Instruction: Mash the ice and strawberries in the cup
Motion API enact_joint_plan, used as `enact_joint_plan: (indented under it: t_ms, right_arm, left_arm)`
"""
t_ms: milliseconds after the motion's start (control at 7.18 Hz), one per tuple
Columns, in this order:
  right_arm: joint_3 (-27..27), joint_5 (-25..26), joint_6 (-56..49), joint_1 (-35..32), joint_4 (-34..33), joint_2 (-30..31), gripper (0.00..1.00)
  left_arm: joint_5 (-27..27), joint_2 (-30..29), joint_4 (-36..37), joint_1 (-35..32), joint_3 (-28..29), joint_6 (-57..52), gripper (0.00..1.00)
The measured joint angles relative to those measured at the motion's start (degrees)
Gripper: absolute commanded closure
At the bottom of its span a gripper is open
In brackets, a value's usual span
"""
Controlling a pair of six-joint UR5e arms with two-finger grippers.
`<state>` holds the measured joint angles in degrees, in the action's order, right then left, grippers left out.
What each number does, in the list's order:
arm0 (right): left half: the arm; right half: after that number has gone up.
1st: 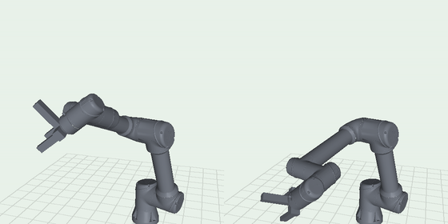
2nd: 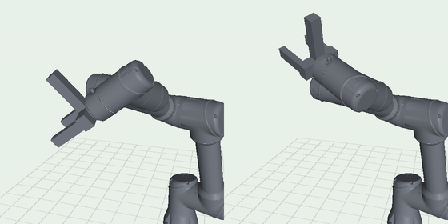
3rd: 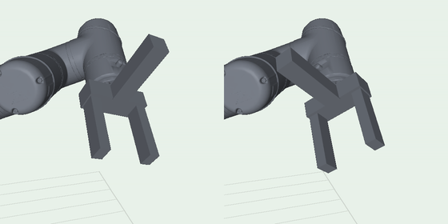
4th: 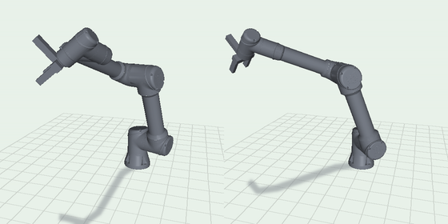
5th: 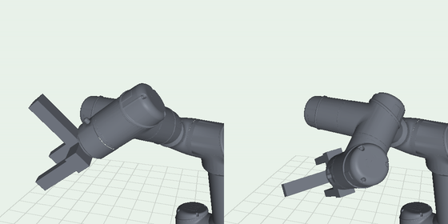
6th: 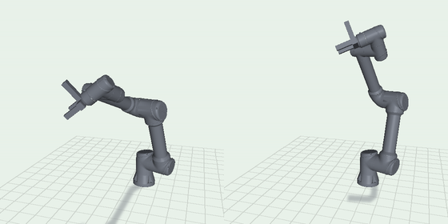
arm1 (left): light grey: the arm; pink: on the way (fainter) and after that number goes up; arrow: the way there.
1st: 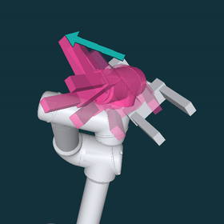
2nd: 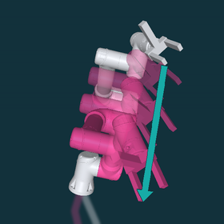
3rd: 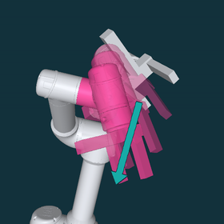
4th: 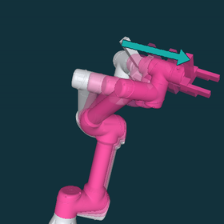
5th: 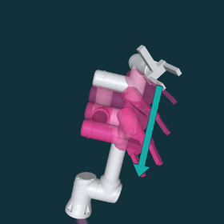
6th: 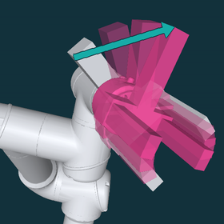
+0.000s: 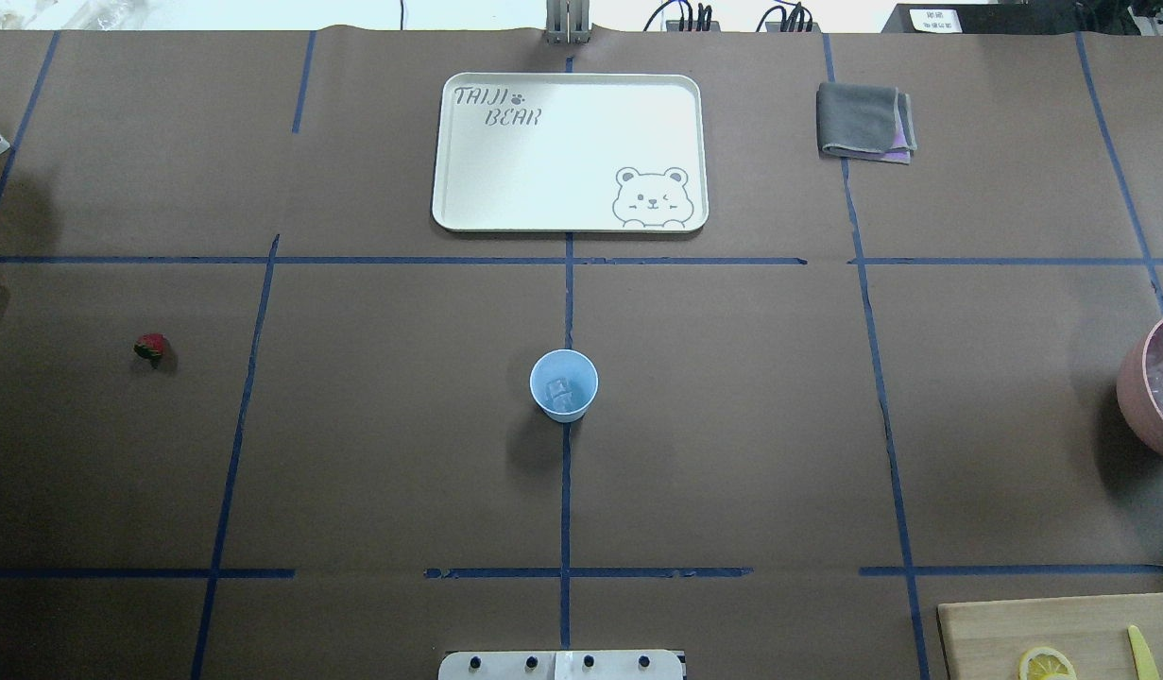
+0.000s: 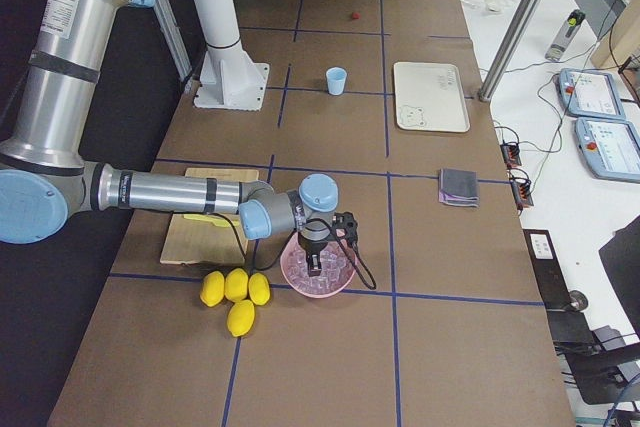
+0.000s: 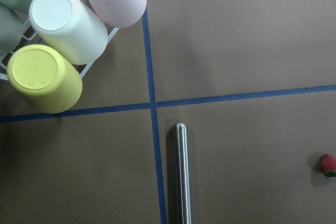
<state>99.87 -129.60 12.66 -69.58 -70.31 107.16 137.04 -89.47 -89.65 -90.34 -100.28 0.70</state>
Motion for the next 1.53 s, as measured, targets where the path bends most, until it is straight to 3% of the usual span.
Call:
enact_joint_plan:
  t_ms: [696,1114,1532]
  right_arm:
    - [-0.28,-0.04,-0.01,0.05,0.08,0.22,0.45]
    - [-0.28,-0.12,-0.06,0.06,0.09,0.24,0.94]
    - [0.03,-0.13,-0.23,0.02,0.14,0.31,1.00]
  left_arm:
    - [0.05,0.00,-0.08,-0.01,-0.08,0.00,0.00]
    - [0.07,0.00,-0.03,0.00,-0.09,0.00,0.00]
    - [0.07,0.00,-0.02,0.01,-0.09,0.00,0.00]
